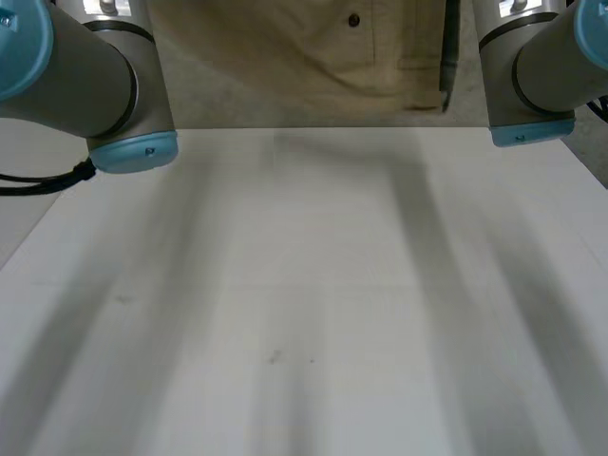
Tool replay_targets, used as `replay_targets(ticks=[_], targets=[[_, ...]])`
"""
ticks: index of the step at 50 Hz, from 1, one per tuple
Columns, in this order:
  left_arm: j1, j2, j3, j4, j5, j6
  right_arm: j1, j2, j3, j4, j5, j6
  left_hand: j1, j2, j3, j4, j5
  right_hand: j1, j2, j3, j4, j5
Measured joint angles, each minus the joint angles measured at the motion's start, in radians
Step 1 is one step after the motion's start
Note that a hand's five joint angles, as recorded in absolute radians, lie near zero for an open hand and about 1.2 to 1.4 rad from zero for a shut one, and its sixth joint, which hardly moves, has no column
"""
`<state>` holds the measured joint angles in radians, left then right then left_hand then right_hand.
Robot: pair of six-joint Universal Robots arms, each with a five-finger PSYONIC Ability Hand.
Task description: Fold the shorts.
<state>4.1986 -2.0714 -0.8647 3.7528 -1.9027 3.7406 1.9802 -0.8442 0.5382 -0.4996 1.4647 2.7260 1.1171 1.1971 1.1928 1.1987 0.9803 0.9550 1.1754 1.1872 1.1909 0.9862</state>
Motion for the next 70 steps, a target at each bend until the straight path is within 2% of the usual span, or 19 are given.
replay_targets(ticks=[5, 13, 21, 23, 30, 39, 43, 46, 47, 48, 49, 51, 53, 58, 61, 63, 67, 68, 70], targets=[[-0.022, 0.049, -0.147, 0.005, -0.004, -0.003, -0.001, -0.009, 0.048, 0.061, -0.002, 0.002, 0.000, 0.000, 0.000, 0.000, 0.000, 0.000, 0.000, 0.000, 0.000, 0.000], [-0.033, 0.064, -0.412, -0.074, -0.007, -0.012, -0.003, 0.006, 0.182, 0.335, -0.028, -0.021, 0.000, 0.001, 0.000, 0.000, 0.000, 0.000, 0.000, 0.000, 0.000, 0.000], [-0.069, -0.042, -0.589, -0.308, -0.091, -0.101, -0.007, 0.051, 0.379, 0.586, -0.065, -0.177, 0.000, 0.001, 0.000, 0.000, 0.000, 0.000, 0.000, 0.000, 0.000, 0.000], [-0.071, -0.044, -0.594, -0.320, -0.096, -0.109, -0.009, 0.049, 0.400, 0.603, -0.065, -0.194, 0.000, 0.001, 0.000, 0.000, 0.000, 0.000, 0.000, 0.000, 0.000, 0.000], [-0.103, 0.023, -0.696, -0.535, -0.144, -0.241, -0.044, -0.079, 0.610, 0.688, -0.064, -0.287, 0.000, 0.001, 0.000, 0.000, 0.000, 0.000, 0.000, 0.000, 0.000, 0.000], [-0.173, 0.172, -0.836, -0.680, -0.141, -0.263, -0.075, -0.289, 0.835, 0.758, -0.078, -0.324, 0.000, 0.001, 0.000, 0.000, 0.000, 0.000, 0.000, 0.000, 0.000, 0.000], [-0.227, 0.271, -0.933, -0.709, -0.138, -0.259, -0.086, -0.395, 0.975, 0.815, -0.080, -0.412, -0.002, 0.000, -0.001, -0.002, -0.001, 0.000, 0.000, 0.000, 0.000, 0.000], [-0.242, 0.298, -0.961, -0.712, -0.138, -0.258, -0.094, -0.422, 1.021, 0.826, -0.079, -0.447, -0.191, -0.229, -0.224, -0.230, -0.193, 0.000, 0.000, 0.000, 0.000, 0.000], [-0.259, 0.322, -0.986, -0.714, -0.138, -0.255, -0.106, -0.448, 1.073, 0.833, -0.080, -0.484, -0.482, -0.508, -0.498, -0.511, -0.465, 0.000, 0.000, 0.000, 0.000, 0.000], [-0.269, 0.335, -0.998, -0.714, -0.137, -0.253, -0.113, -0.461, 1.104, 0.832, -0.081, -0.502, -0.617, -0.661, -0.652, -0.652, -0.607, 0.000, 0.000, 0.000, 0.000, 0.000], [-0.273, 0.340, -1.000, -0.713, -0.137, -0.252, -0.114, -0.464, 1.112, 0.830, -0.082, -0.506, -0.617, -0.661, -0.652, -0.652, -0.607, 0.000, 0.000, 0.000, 0.000, 0.000], [-0.281, 0.360, -1.001, -0.708, -0.130, -0.248, -0.123, -0.477, 1.156, 0.810, -0.089, -0.520, -0.782, -0.834, -0.825, -0.834, -0.789, 0.000, 0.000, 0.000, 0.000, 0.000], [-0.272, 0.377, -0.990, -0.694, -0.110, -0.244, -0.128, -0.485, 1.190, 0.777, -0.099, -0.517, -0.856, -0.933, -0.930, -0.942, -0.904, 0.000, 0.000, 0.000, 0.000, 0.000], [-0.182, 0.397, -0.944, -0.626, -0.018, -0.238, -0.136, -0.510, 1.252, 0.675, -0.121, -0.466, -0.856, -0.937, -0.932, -0.944, -0.907, -0.013, -0.048, -0.049, -0.052, -0.029], [-0.089, 0.390, -0.905, -0.545, 0.088, -0.236, -0.140, -0.534, 1.287, 0.602, -0.136, -0.408, -0.842, -0.922, -0.920, -0.928, -0.887, -0.212, -0.311, -0.312, -0.314, -0.269], [-0.025, 0.352, -0.869, -0.463, 0.194, -0.236, -0.142, -0.553, 1.308, 0.557, -0.149, -0.361, -0.780, -0.864, -0.865, -0.869, -0.823, -0.463, -0.613, -0.610, -0.612, -0.576], [0.022, 0.285, -0.822, -0.379, 0.302, -0.237, -0.144, -0.573, 1.324, 0.528, -0.162, -0.318, -0.737, -0.822, -0.821, -0.826, -0.780, -0.659, -0.843, -0.844, -0.846, -0.812], [0.044, 0.228, -0.781, -0.329, 0.368, -0.237, -0.145, -0.589, 1.333, 0.516, -0.170, -0.291, -0.737, -0.822, -0.821, -0.826, -0.780, -0.731, -0.925, -0.939, -0.936, -0.894], [0.060, 0.166, -0.737, -0.293, 0.422, -0.237, -0.146, -0.612, 1.343, 0.508, -0.181, -0.258, -0.659, -0.744, -0.739, -0.741, -0.696, -0.750, -0.955, -0.973, -0.953, -0.916]])
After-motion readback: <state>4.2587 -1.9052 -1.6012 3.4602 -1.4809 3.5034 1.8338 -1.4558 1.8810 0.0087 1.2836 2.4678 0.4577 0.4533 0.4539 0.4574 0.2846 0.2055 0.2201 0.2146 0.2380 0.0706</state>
